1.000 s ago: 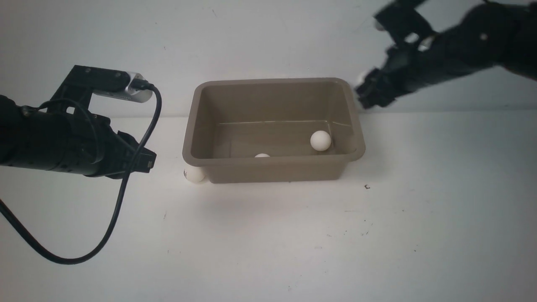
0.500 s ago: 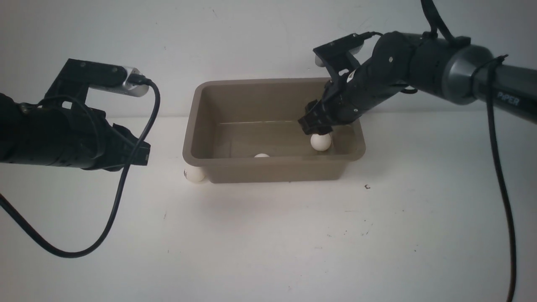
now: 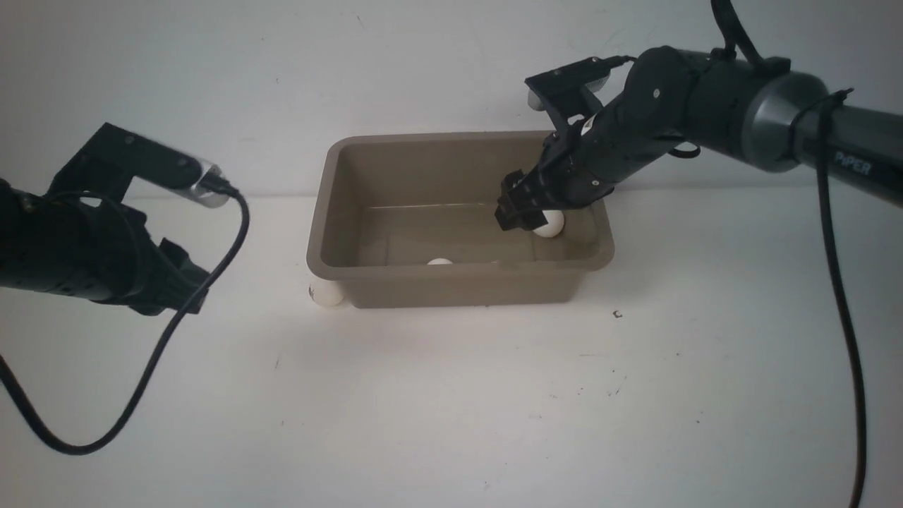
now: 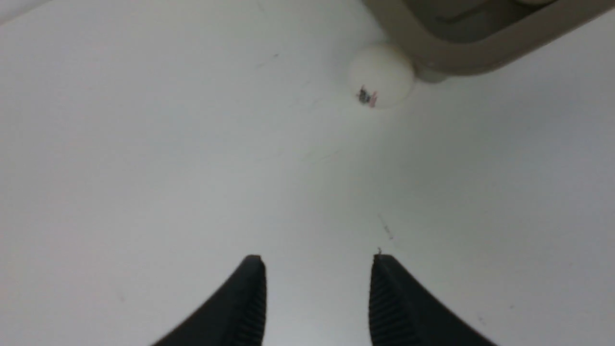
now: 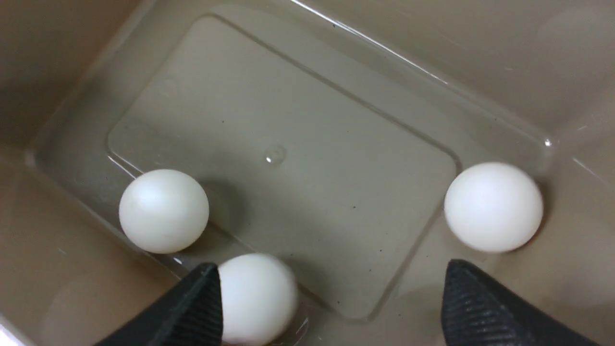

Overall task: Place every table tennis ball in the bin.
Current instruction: Use the right arm to put the table tennis ball into the box, then use the left arm to clamp the table tennis ball closest to it

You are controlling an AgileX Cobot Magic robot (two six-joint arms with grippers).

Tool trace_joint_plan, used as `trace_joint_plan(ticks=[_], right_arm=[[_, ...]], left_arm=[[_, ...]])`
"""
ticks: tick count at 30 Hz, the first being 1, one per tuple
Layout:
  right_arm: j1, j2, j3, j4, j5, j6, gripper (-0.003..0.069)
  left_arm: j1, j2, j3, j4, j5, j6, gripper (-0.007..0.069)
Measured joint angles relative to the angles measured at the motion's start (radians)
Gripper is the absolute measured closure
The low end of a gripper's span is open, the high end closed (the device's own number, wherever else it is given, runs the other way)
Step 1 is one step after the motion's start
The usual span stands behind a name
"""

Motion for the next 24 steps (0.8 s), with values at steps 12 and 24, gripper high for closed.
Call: trace_joint_plan(ticks=[12,24], right_arm=[[0.000,-0.222,-0.124,-0.014,0.163,-0.052,0.0105],[0.000,-0.450,-0.130,-0.099,0.303,-0.075,0.0105]], left_arm=[[0.018,0.190,-0.007,-0.246,-0.049,0.508,0.0122],[0.018,0.349,-0.008,-0.686,0.027,1.142,0.0121]])
